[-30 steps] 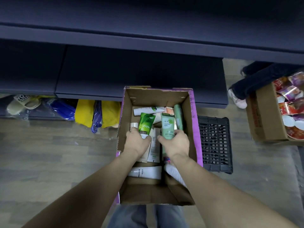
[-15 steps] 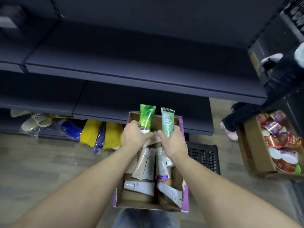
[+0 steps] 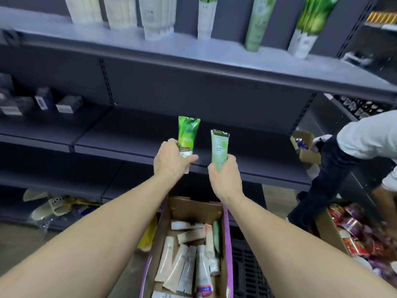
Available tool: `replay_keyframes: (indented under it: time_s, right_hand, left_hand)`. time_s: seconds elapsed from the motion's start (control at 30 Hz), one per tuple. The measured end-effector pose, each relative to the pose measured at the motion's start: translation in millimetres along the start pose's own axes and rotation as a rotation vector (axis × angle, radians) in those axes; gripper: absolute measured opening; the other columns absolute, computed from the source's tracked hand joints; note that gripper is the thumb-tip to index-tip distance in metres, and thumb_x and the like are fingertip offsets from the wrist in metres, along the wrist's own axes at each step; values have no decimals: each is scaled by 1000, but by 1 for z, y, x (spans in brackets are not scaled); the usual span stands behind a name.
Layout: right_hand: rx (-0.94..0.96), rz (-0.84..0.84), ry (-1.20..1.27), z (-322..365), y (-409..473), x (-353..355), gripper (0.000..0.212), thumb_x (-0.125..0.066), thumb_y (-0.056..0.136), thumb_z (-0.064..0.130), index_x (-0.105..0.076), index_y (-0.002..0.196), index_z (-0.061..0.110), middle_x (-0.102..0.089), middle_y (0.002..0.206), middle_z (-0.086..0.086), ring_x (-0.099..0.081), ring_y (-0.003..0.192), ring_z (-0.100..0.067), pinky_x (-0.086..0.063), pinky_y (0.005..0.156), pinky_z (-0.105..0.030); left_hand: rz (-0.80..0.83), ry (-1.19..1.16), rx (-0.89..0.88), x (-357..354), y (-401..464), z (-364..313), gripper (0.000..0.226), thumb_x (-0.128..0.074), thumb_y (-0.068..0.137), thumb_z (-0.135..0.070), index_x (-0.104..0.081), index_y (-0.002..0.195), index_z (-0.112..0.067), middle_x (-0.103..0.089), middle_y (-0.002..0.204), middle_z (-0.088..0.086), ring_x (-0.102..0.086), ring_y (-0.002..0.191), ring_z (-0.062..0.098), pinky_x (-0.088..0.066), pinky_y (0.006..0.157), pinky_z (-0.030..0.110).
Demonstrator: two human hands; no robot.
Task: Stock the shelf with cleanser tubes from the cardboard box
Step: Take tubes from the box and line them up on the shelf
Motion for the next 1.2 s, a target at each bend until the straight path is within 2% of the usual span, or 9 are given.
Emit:
replay_keyframes:
  time_s: [0.27, 0.37, 0.43, 0.5, 0.57, 0.7, 0.93, 1.1, 1.2]
  right_hand:
    - [216, -118, 70, 79, 26, 53, 44, -66, 88, 38, -41, 118, 18, -62, 109, -1, -61, 93, -22, -52, 79, -40]
    - [294, -167, 136, 112, 33, 78, 42, -67, 87, 42, -41, 114, 24, -61, 103, 6, -62, 83, -12, -54, 77, -39]
    - [355, -184, 170, 134, 38, 95, 39, -68, 87, 41, -42, 113, 26, -61, 101, 8, -60, 78, -5, -52, 71, -32]
    - [405, -196, 176, 155, 45, 111, 37, -69, 88, 39, -43, 113, 28, -60, 100, 8, -59, 79, -4, -47, 65, -26]
    - [428, -224, 191, 173, 54, 125, 41, -69, 89, 39, -44, 118, 27, -59, 103, 8, -60, 85, -10, -46, 68, -27]
    - [403, -290, 195, 197, 73, 149, 53, -69, 88, 41, -42, 129, 21, -60, 111, 0, -60, 98, -21, -53, 81, -38]
    - [335, -336, 170, 205, 107, 169, 48, -70, 88, 35, -43, 124, 18, -62, 110, -4, -59, 95, -24, -48, 76, -35]
    - [245, -353, 110, 199, 138, 174, 50, -69, 91, 32, -43, 129, 11, -54, 123, -7, -56, 112, -28, -45, 83, -36]
    - [202, -349, 129, 191, 162, 174, 47, -68, 92, 30, -46, 129, 11, -51, 122, -6, -56, 112, -27, -41, 81, -34]
  left_hand:
    - [-183, -111, -142, 64, 18, -63, 54, -77, 75, -37, -55, 121, -19, -52, 110, 1, -60, 96, 23, -50, 82, 39]
    - [-272, -173, -202, 91, 25, -90, 51, -74, 76, -38, -56, 119, -20, -52, 108, -1, -60, 93, 22, -51, 80, 40]
    - [-321, -198, -238, 109, 31, -109, 50, -74, 76, -40, -56, 118, -21, -53, 108, -2, -60, 91, 20, -51, 78, 37]
    - [-359, -209, -270, 128, 40, -129, 48, -75, 77, -41, -57, 116, -21, -54, 108, -2, -60, 90, 19, -49, 75, 34]
    - [-386, -211, -300, 145, 49, -148, 46, -76, 78, -42, -58, 115, -22, -55, 108, -2, -59, 89, 19, -48, 73, 33]
    - [-404, -204, -327, 161, 60, -174, 47, -77, 78, -41, -57, 116, -21, -55, 109, -2, -56, 89, 17, -45, 71, 32]
    - [-381, -207, -319, 148, 81, -192, 50, -78, 77, -42, -56, 115, -19, -54, 111, 0, -58, 96, 21, -44, 73, 32]
    - [-376, -211, -309, 135, 106, -206, 54, -78, 77, -40, -52, 118, -18, -53, 112, 0, -56, 97, 21, -43, 74, 33]
    - [-383, -211, -308, 126, 125, -216, 56, -78, 77, -39, -48, 118, -17, -51, 113, 1, -57, 99, 24, -43, 75, 33]
Point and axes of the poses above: each hand's wrist, its own y-axis towards the middle knuckle, its own x-axis out of the back of the hand, z = x × y, the point moved 3 cm from there along y, towards the middle knuckle
